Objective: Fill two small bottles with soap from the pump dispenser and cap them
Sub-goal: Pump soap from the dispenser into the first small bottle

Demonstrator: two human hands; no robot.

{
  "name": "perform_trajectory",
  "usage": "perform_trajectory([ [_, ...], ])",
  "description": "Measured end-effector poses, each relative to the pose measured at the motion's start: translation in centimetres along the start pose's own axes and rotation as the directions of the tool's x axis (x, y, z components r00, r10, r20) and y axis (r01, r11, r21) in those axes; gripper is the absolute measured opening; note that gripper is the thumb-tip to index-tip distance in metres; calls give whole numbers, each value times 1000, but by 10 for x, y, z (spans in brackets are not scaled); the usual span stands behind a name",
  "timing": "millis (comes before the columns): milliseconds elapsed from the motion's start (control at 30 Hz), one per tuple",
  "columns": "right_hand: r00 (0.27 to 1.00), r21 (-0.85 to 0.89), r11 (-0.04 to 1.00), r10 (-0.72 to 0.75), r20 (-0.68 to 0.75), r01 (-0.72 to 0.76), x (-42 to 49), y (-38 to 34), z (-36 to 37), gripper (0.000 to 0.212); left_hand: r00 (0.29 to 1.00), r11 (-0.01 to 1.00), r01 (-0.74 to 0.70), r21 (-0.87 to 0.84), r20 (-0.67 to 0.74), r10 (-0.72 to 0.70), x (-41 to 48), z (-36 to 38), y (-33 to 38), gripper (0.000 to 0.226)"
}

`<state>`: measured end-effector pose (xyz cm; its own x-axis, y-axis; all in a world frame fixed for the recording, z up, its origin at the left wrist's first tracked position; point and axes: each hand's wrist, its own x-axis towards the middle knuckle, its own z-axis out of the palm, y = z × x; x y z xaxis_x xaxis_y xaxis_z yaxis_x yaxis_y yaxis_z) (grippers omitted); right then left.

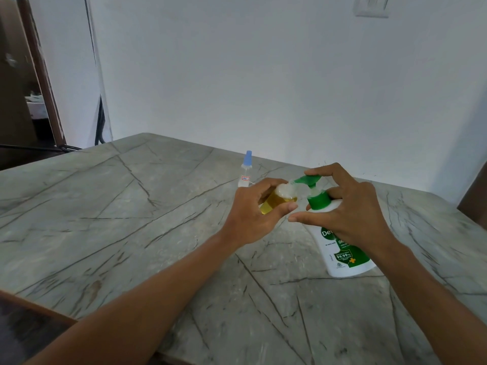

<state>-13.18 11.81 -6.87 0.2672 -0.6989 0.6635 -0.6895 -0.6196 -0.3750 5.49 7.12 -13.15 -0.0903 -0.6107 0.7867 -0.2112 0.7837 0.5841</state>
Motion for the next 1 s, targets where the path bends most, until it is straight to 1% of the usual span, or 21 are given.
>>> perform_trajectory([
  [100, 1000, 8, 1000, -14, -18, 15, -1, 1, 0, 62, 999, 1000, -28, 7, 24, 28, -1, 1, 0, 40],
  [200, 1000, 7, 1000, 1, -1, -1, 0, 0, 0, 61, 999, 1000, -22, -5, 30, 22, -1, 1, 0, 41],
  [367, 999, -23, 1000, 12, 38, -11, 0, 2, 1, 71, 1000, 999, -12, 30, 12, 12, 0, -1, -2, 39],
  [533, 999, -41, 999, 8, 34, -6, 1, 3, 1, 67, 1000, 999, -23, 37, 15, 23, 0, 0, -1, 39],
  [733, 1000, -23, 1000, -2, 5, 2, 1, 2, 1, 65, 1000, 999, -31, 17, -3, 31, 0, 1, -2, 38],
  [867, 1000, 20, 1000, -6, -14, 6, -1, 4, 1, 63, 998, 998, -53, 38, 16, 53, -1, 1, -1, 46],
  [1000, 1000, 22, 1000, 1, 2, -1, 0, 3, 1, 63, 998, 998, -52, 45, 30, 50, -1, 1, -1, 47],
])
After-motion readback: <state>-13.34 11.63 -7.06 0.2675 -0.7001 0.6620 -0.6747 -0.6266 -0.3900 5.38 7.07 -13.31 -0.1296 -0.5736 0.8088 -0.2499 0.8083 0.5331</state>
